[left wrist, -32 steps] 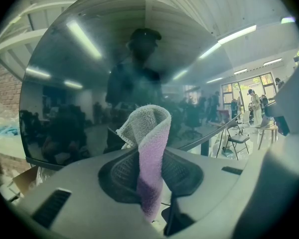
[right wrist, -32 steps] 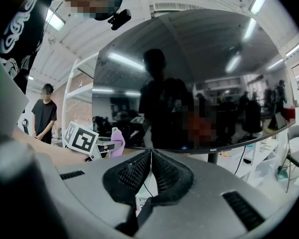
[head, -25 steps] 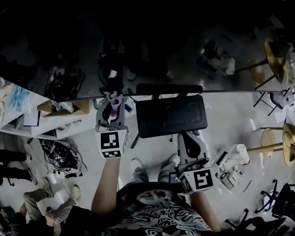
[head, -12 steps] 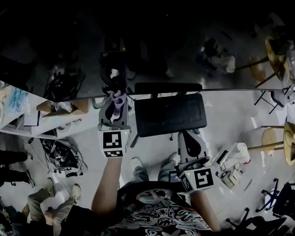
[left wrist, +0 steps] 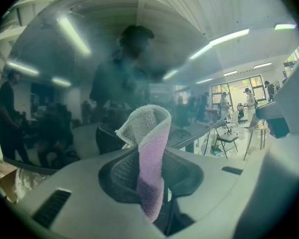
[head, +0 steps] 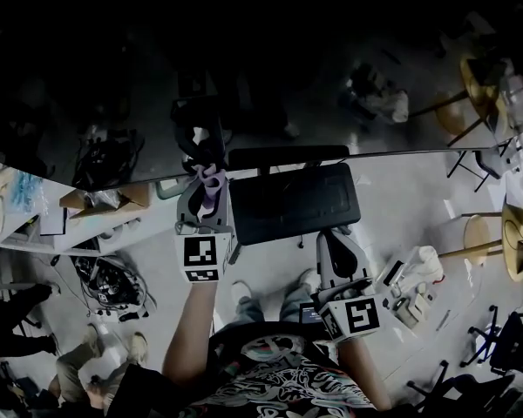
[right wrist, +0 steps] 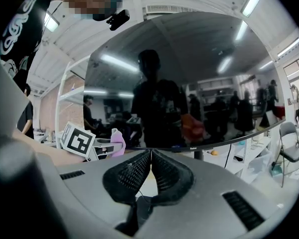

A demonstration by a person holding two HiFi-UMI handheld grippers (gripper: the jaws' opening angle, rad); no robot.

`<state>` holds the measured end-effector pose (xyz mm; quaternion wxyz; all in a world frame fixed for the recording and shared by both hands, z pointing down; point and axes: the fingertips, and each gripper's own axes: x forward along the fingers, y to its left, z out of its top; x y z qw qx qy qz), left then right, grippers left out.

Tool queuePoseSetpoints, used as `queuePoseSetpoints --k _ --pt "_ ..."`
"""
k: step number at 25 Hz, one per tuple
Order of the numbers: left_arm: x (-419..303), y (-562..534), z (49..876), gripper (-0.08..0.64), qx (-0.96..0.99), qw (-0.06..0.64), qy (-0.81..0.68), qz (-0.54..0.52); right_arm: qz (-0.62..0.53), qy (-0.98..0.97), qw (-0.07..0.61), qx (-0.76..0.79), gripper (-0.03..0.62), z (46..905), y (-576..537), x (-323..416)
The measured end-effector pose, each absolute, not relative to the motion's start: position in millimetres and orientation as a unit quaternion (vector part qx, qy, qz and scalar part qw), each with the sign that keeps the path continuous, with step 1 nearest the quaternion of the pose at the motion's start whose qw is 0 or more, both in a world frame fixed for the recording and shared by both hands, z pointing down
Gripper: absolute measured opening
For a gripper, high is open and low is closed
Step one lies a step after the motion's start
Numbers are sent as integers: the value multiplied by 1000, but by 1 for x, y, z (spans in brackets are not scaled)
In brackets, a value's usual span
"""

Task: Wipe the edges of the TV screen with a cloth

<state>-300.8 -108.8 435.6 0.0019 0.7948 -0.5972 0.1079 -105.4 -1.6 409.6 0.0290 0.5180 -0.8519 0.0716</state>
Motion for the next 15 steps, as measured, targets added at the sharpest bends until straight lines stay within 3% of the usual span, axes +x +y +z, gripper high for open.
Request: queuePoseSetpoints --k 15 --pt "-251 -117 443 103 818 8 -564 111 78 -847 30 525 29 415 -10 -80"
